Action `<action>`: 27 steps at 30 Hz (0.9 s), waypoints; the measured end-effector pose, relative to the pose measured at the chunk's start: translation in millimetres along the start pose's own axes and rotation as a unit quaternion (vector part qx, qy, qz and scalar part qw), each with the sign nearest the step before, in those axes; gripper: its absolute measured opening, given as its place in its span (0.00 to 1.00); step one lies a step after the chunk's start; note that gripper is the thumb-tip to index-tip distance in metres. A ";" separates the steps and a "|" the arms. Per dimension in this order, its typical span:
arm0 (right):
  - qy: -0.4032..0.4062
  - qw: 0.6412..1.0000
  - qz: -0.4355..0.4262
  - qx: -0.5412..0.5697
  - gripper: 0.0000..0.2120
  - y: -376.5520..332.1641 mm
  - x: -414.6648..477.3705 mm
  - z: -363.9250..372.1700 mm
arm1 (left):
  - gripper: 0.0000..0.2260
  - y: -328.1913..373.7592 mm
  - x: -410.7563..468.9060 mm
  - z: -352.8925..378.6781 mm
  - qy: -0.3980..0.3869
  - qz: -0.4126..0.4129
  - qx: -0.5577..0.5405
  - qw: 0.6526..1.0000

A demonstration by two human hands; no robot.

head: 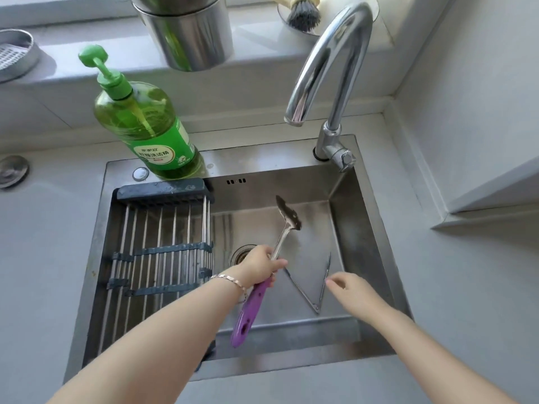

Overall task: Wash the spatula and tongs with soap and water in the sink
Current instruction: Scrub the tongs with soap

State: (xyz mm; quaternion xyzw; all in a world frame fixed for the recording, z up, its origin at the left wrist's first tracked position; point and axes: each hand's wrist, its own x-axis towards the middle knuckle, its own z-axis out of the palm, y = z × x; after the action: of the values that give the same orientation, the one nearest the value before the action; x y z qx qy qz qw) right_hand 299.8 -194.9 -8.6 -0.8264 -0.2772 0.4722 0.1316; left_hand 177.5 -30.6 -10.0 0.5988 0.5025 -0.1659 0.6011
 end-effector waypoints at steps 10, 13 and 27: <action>-0.020 0.993 0.038 -0.110 0.12 30.8 75.8 37.3 | 0.14 -71.2 96.8 17.9 0.094 -0.028 0.097 0.990; -0.036 0.979 0.055 -0.191 0.12 26.0 97.0 57.8 | 0.04 -88.8 108.2 14.9 0.105 -0.057 0.107 0.987; -0.027 0.979 0.097 -0.177 0.07 -19.1 95.6 80.8 | 0.18 -58.0 61.9 -1.9 0.088 -0.043 0.098 0.990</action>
State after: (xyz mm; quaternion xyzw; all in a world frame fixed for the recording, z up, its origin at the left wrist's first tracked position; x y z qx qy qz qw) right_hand 262.7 -127.3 -109.0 -0.8463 -0.2784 0.4485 -0.0711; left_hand 157.4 -17.3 -91.3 0.6452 0.5597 -0.1872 0.4853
